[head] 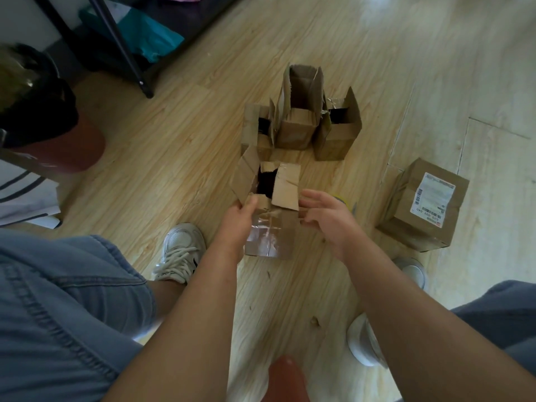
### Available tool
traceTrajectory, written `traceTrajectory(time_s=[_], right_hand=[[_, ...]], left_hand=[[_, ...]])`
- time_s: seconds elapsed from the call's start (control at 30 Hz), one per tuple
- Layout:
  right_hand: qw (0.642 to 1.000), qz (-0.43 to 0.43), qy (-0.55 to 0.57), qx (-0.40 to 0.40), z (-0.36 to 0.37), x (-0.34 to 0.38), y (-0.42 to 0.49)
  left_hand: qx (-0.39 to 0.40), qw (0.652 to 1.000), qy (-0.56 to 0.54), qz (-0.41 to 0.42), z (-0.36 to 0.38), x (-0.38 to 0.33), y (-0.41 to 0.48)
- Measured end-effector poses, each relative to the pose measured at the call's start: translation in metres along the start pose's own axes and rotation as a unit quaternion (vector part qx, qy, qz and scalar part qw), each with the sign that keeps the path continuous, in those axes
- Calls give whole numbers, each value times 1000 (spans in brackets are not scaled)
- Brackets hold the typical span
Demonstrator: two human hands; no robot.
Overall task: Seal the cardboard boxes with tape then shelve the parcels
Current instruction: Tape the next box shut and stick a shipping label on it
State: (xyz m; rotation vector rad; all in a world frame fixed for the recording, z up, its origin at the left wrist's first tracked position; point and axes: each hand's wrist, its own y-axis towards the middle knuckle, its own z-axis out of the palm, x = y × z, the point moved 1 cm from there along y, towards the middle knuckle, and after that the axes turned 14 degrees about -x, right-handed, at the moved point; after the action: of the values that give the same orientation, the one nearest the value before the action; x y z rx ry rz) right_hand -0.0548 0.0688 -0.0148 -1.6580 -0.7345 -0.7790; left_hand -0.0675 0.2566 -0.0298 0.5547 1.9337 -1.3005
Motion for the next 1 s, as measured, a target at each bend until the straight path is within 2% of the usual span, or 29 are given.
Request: traceTrajectory(time_s=[0.17,0.3,0.4,0.6,0.73,0.9,1.0], right_hand=[[996,13,8,-83,-2,0,4],[990,24,-30,-138,-12,-8,7],[989,38,-50,-133,-15,-14,6],[990,2,-110,-86,-3,-12,2],[987,-19,-133,-85,-2,-11,1],[991,-41,-118,-53,7,-6,-1],[987,-33,-149,-43,11,-7,-3]], left_hand=[[-90,989,-98,-67,-8,-5,6],[-96,973,-180,-112,-17,-1,9],[-98,965,-203,-130,-21,4,12],[-113,963,-196,-147,-19,11,12],[-127,969,-179,-115,-16,6,11],[-116,990,-73,-44,-6,5,3],[-95,994,-21,-48,3,15,-9]])
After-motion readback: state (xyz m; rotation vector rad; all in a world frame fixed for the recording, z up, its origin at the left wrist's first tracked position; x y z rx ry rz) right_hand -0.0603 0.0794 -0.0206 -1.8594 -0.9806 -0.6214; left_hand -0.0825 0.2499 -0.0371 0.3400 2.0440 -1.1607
